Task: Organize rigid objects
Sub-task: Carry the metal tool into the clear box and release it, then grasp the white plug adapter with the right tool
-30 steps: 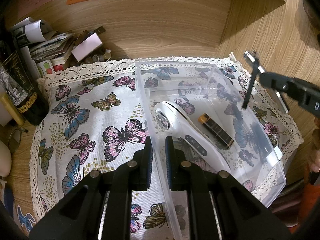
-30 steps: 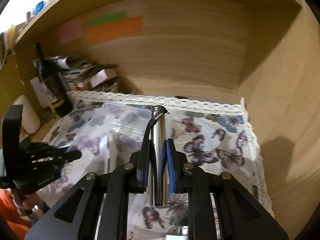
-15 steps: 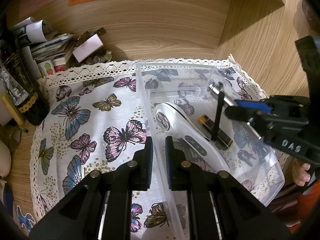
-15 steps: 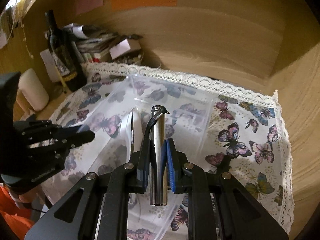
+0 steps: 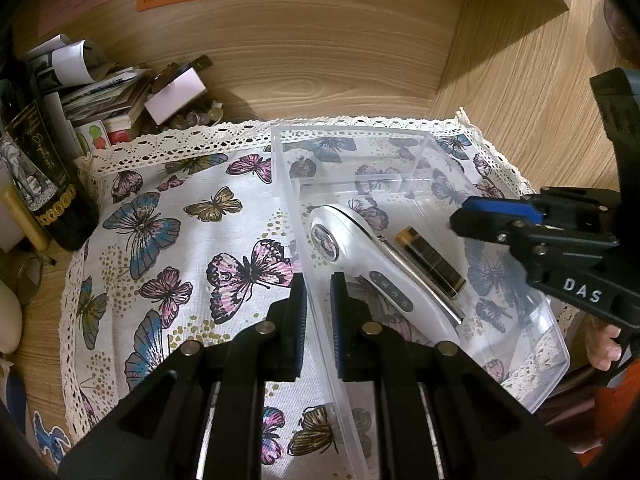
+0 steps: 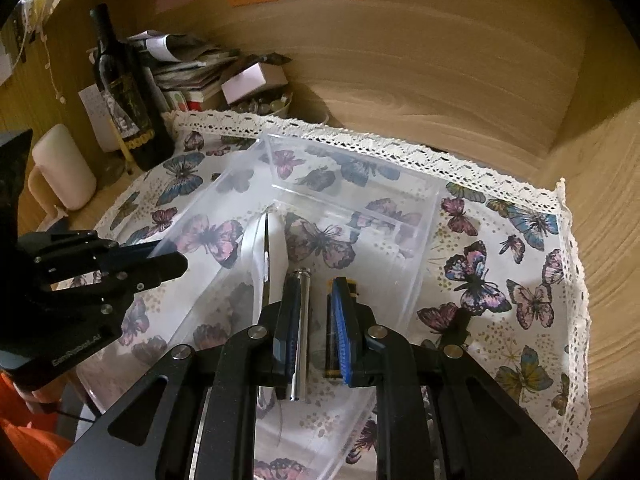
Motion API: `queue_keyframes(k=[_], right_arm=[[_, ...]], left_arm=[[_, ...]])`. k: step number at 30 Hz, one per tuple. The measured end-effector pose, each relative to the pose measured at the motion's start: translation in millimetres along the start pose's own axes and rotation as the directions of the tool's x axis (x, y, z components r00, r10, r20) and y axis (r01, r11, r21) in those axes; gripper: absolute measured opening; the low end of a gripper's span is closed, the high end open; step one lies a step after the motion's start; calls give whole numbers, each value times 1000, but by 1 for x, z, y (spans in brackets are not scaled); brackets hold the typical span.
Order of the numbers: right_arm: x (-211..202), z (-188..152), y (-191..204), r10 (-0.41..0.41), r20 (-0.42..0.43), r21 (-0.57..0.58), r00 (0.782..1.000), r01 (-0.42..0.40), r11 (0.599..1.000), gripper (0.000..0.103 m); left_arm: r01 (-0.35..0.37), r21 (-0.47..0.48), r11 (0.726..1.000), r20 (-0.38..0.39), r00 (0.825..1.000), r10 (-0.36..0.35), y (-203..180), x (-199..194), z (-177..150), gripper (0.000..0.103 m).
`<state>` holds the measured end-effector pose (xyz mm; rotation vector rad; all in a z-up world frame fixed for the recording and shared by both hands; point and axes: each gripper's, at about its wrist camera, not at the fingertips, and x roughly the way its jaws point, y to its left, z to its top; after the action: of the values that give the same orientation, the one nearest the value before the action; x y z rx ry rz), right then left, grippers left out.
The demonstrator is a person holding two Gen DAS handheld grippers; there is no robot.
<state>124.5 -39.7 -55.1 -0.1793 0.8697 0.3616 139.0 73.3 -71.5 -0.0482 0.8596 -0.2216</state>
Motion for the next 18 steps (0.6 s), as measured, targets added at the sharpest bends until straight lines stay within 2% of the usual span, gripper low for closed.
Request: queue_keyframes(k=[5, 12, 18], right_arm=[[-14, -3, -7, -23, 29, 18, 999, 23, 1000, 15], [-47, -15, -36, -111, 80, 96, 991, 103, 990, 20], [-62, -37, -66, -183, 47, 186, 982, 172, 967, 21]], left_arm=[[-3, 2, 1000, 0, 1000, 3, 0, 0, 0, 10], [-7, 6, 1000, -1, 1000, 7, -2, 1, 1, 10], [-7, 6, 1000, -1, 1000, 7, -2, 1, 1, 10]])
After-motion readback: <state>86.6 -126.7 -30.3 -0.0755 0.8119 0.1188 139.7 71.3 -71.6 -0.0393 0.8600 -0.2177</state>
